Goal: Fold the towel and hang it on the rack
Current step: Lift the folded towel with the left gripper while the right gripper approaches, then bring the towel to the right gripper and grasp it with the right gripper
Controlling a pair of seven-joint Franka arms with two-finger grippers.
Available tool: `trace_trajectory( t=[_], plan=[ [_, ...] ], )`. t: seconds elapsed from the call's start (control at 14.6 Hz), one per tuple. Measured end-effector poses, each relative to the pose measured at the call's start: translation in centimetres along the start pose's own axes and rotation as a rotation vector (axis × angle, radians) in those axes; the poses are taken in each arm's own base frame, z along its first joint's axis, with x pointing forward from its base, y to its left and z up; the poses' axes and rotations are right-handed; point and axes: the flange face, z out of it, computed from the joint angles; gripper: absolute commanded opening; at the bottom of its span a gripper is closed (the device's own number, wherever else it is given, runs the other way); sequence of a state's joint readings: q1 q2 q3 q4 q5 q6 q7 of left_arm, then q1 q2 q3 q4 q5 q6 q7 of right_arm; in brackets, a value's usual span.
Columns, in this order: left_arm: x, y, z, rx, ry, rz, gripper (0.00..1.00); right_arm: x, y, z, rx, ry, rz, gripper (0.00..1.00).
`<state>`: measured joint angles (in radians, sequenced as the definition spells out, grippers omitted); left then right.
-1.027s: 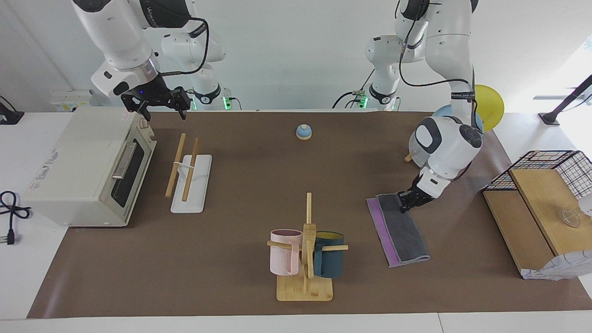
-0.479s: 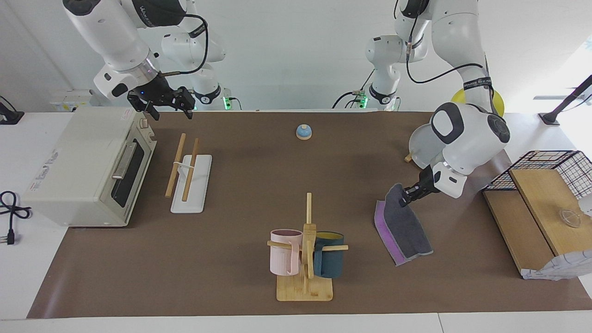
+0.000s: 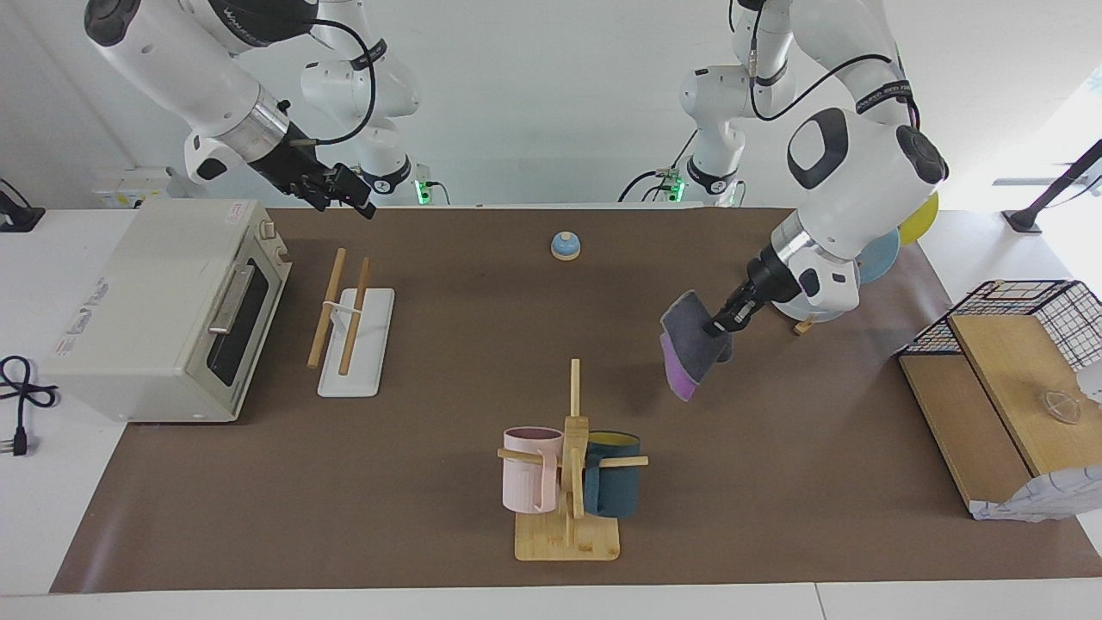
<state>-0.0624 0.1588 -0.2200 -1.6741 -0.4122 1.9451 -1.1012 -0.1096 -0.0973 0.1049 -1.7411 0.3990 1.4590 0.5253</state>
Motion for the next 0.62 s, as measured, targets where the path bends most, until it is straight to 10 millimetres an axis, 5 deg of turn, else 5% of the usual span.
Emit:
trace_trajectory(
  t=[0.34, 0.62],
  plan=[
    [-6.7, 0.6, -3.0, -0.054, -0.071, -0.332, 0.0, -2.6, -6.8, 0.5, 0.247, -0.041, 0.373, 1.0],
    [-11.0, 1.1, -2.2, -0.046, -0.125, -0.506, 0.0, -6.5, -13.8, 4.0, 0.375, -0.035, 0.558, 1.0]
  ],
)
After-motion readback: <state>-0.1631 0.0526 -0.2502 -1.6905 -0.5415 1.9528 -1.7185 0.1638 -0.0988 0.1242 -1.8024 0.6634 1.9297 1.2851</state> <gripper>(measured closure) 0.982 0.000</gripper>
